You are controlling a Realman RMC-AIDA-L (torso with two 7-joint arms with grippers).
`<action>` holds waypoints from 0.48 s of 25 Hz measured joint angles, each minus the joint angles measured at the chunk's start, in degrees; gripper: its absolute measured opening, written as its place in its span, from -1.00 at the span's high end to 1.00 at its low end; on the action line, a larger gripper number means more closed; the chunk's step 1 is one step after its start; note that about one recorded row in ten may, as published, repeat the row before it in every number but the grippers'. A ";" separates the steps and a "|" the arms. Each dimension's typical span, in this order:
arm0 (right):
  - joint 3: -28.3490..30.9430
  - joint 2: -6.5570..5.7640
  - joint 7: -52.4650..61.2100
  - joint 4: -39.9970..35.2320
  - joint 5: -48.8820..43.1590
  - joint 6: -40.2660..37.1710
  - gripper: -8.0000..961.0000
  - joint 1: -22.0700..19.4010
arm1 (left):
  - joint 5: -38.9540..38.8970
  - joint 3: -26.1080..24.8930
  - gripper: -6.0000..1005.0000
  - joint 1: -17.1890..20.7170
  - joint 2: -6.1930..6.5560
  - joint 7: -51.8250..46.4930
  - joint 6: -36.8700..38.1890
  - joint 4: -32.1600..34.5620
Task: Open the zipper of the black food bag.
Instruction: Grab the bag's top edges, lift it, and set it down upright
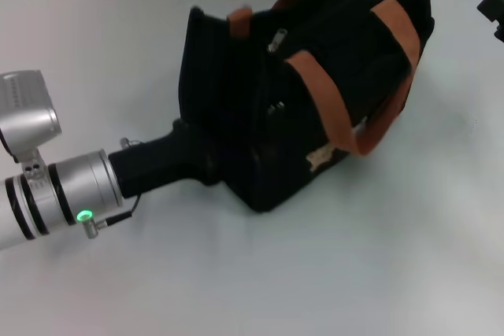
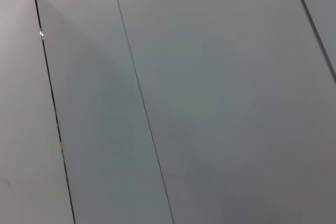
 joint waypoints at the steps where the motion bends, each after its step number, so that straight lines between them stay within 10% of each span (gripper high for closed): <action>1: 0.00 0.00 0.00 0.00 0.00 0.00 -0.69 0.00 | 0.00 0.00 -0.47 0.00 0.00 0.00 0.00 0.00; 12: 0.12 0.00 0.05 0.02 1.41 0.84 -0.69 -0.51 | -4.79 0.76 -0.43 1.14 0.03 -0.13 -2.45 -0.08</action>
